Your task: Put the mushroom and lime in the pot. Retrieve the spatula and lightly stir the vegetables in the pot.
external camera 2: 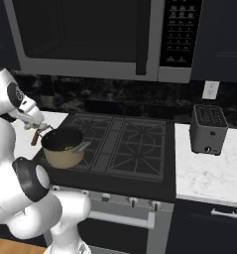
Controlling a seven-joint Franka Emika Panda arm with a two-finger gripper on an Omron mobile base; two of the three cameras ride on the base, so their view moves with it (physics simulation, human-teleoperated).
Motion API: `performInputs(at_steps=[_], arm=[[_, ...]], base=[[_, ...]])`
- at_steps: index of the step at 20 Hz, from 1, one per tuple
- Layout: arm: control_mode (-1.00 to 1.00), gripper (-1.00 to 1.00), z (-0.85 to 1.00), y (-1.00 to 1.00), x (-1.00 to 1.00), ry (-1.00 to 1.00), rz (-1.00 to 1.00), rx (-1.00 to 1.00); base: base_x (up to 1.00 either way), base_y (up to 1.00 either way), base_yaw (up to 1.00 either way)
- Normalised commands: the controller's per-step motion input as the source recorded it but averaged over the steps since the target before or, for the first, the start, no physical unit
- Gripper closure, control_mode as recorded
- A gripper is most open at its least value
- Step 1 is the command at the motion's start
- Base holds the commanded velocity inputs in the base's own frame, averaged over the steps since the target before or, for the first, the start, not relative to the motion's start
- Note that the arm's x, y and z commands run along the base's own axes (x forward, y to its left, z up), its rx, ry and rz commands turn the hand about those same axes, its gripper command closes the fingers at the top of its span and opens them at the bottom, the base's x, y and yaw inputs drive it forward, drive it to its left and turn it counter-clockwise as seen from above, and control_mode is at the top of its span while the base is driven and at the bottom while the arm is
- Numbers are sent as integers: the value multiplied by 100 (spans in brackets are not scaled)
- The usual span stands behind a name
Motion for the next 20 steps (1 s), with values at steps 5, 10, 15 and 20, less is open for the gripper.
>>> performInputs(at_steps=[5, 10, 15, 20], arm=[[-100, 100, -8, -82, 24, 4, -11, 0], [-100, 100, -37, -28, 49, 5, -2, 0], [-100, 100, -47, -1, 52, 2, 0, 0], [-100, 100, -58, 0, 16, 0, 0, 0]], base=[[0, 0, 0], [0, 0, 0], [0, 0, 0], [0, 0, 0]])
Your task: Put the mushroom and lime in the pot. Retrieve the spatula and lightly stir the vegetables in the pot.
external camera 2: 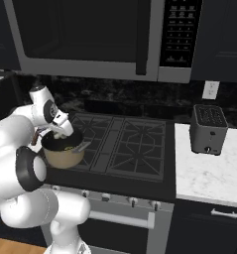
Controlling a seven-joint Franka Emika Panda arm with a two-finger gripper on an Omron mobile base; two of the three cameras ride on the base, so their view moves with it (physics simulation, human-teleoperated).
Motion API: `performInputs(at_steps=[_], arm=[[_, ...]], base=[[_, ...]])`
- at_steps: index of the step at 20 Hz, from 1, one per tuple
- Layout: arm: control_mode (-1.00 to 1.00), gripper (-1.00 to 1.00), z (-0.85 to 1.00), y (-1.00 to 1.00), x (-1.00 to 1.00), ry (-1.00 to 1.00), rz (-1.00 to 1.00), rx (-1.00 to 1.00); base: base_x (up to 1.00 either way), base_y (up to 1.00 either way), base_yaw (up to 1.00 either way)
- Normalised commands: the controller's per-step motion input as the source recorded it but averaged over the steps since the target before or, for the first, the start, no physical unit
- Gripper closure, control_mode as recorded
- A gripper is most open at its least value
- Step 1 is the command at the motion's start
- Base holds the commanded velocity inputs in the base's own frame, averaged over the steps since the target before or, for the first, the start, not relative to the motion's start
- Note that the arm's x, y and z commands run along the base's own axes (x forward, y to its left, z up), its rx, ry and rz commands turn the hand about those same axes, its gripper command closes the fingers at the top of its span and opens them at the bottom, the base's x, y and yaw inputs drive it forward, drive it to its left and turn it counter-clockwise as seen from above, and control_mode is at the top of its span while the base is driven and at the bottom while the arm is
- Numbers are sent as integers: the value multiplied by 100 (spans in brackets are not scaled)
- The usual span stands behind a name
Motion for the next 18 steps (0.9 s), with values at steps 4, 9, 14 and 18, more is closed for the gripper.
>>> performInputs(at_steps=[4, 9, 14, 18], arm=[[-100, 100, -49, 0, 2, 0, 0, 0], [-100, 100, -26, 0, 9, 0, 0, 0], [-100, -100, -1, 0, 2, -1, 0, 0], [-100, -100, 5, -6, 0, -1, 0, 0]], base=[[0, 0, 0], [0, 0, 0], [0, 0, 0], [0, 0, 0]])
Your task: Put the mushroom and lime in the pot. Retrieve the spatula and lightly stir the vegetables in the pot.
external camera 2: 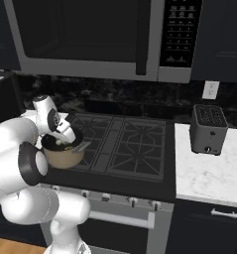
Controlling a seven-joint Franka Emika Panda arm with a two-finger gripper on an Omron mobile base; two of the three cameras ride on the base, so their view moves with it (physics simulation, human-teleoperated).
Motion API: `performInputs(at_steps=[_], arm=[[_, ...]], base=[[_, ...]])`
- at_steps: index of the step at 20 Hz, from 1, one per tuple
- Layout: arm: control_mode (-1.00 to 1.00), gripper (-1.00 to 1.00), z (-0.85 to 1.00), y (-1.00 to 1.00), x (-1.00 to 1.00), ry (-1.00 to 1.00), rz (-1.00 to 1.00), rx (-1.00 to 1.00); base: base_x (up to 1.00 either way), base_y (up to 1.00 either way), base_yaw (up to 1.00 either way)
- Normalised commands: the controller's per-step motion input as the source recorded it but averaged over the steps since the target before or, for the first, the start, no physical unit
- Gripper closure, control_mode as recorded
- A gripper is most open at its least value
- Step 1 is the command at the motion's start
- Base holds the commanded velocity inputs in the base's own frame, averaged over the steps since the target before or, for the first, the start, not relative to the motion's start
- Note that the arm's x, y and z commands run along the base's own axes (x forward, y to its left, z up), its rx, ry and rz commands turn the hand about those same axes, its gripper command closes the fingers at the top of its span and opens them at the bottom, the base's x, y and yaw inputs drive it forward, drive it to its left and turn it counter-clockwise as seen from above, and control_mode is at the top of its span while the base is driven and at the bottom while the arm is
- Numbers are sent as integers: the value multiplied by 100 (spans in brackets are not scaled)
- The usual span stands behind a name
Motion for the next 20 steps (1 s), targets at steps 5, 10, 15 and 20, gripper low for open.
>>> performInputs(at_steps=[5, 10, 15, 20], arm=[[-100, -100, 24, -1, 0, -2, 0, 0], [-100, -100, 26, 0, 0, -1, 0, 0], [-100, -100, 5, 0, 19, 0, 0, 0], [-100, -100, -4, -11, 66, 9, 0, 4]], base=[[0, 0, 0], [0, 0, 0], [0, 0, 0], [0, 0, 0]])
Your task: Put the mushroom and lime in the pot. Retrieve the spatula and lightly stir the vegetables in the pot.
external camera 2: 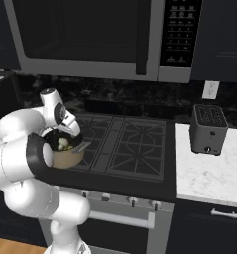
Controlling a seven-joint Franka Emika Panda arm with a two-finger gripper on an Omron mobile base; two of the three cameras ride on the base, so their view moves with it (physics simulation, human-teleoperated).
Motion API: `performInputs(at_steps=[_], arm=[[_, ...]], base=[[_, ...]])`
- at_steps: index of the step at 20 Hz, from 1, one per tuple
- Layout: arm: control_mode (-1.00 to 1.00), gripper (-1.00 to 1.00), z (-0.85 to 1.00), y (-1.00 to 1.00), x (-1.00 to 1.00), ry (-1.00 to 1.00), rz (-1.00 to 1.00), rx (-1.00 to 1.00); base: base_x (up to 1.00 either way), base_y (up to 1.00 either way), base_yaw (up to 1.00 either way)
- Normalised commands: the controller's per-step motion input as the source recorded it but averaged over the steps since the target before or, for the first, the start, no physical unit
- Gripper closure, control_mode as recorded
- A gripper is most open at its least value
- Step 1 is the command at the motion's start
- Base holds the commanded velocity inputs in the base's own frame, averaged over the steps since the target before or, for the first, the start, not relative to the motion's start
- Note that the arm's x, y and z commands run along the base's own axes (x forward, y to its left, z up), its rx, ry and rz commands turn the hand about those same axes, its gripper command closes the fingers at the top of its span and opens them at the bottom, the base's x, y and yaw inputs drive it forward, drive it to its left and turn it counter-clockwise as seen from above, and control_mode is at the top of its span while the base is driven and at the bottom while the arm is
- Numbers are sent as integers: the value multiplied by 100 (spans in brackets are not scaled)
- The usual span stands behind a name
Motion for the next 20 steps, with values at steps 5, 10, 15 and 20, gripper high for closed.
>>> performInputs(at_steps=[5, 10, 15, 20], arm=[[-100, -100, -7, -8, 26, 4, 0, 6], [-100, -100, 0, 0, -5, -3, 0, 3], [-100, -100, 1, 0, -42, -17, 0, 0], [-100, -100, 55, 2, -100, -32, 9, 0]], base=[[0, 0, 0], [0, 0, 0], [0, 0, 0], [0, 0, 0]])
